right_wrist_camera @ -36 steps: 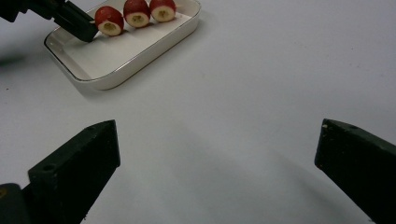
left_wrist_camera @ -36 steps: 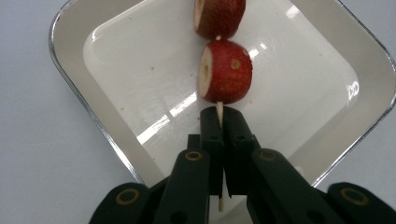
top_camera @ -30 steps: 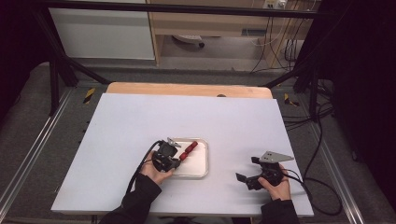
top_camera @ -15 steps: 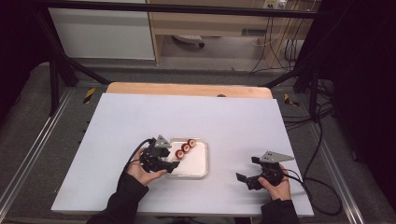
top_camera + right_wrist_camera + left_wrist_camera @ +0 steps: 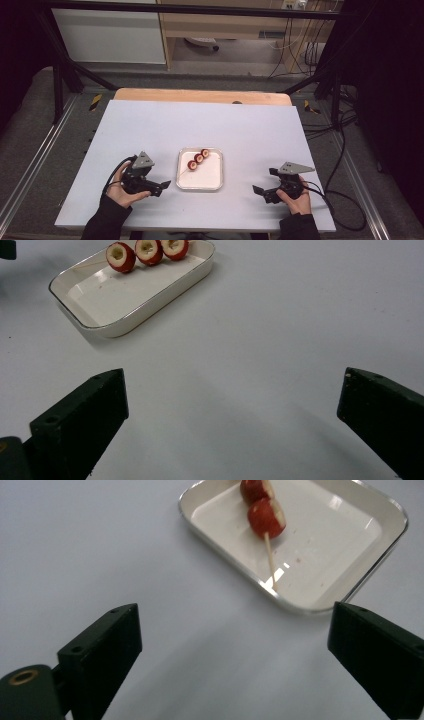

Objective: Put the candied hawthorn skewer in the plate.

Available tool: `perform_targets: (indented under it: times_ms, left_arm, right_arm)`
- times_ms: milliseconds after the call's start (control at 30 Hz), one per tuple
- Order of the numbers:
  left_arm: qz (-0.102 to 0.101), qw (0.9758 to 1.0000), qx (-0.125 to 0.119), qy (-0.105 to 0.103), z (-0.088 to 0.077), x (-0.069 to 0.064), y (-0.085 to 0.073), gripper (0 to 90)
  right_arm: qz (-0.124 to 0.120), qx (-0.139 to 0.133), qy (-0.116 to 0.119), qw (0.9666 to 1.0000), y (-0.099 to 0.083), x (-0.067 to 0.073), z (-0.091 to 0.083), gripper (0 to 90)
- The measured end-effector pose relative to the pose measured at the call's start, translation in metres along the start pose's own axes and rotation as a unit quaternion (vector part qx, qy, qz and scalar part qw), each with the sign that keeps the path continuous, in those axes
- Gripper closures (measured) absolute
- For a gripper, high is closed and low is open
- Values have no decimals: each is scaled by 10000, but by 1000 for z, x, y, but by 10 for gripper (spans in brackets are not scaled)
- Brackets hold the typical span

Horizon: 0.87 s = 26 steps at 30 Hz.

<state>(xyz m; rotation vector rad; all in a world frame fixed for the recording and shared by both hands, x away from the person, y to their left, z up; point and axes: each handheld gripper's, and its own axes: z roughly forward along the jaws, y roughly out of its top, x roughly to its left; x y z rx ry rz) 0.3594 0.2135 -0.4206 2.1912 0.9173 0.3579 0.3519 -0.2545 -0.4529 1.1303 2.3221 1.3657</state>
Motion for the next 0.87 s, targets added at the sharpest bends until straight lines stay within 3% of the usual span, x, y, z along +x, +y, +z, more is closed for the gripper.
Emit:
perform_targets:
  times_ms: [433, 633, 867]
  left_arm:
    - [-340, 9990, -249, 144, -13, 26, -49, 59]
    - [-427, 9985, -287, 167, -15, 33, -54, 59]
    - [-369, 9989, -228, 161, -13, 32, -54, 60]
  right_arm:
    - [-15, 93, 35, 9999, -1, 1, 2, 6]
    - [2, 163, 71, 9998, -3, 2, 3, 6]
    - [13, 188, 98, 9998, -3, 2, 3, 6]
